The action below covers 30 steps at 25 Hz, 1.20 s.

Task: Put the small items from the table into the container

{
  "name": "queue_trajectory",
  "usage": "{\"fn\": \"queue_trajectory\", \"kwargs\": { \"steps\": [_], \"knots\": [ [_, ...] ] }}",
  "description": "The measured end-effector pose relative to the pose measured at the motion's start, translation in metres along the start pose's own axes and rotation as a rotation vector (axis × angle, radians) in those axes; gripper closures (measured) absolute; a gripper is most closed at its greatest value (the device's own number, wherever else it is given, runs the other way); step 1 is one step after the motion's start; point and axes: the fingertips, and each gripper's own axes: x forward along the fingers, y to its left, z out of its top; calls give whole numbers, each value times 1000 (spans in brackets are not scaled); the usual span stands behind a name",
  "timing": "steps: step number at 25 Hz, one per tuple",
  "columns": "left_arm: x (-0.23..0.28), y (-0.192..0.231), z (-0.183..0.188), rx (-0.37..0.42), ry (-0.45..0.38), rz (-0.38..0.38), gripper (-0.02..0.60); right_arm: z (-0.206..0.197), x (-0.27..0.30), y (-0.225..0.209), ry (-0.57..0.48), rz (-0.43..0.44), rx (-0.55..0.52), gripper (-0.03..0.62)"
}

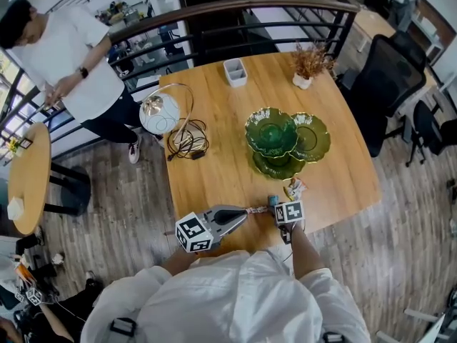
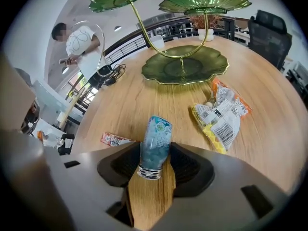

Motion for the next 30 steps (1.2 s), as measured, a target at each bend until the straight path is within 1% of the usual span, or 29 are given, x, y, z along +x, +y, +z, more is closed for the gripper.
{"fn": "queue_trajectory", "kwargs": {
  "steps": [5,10,13,19,24,30],
  "knots": [
    [-1,3,-3,0,7,1,572,0,4,-2,28,-6,7,398],
    [0,4,-2,1,3,-9,572,-1,7,-1,84,-69,-35,398],
    [1,3,-3,4,6,-15,572,-1,7,-1,92,-80,-34,398],
    [-2,2,-2,6,9,-19,572,-3,5,0,83,-69,-43,418],
    [-2,5,-1,9,4,-15,572,-1,3,-1,71,-68,-53,418],
    [0,1,0,11,3,-21,572,0,-4,-1,36,-57,-38,418]
  ]
}}
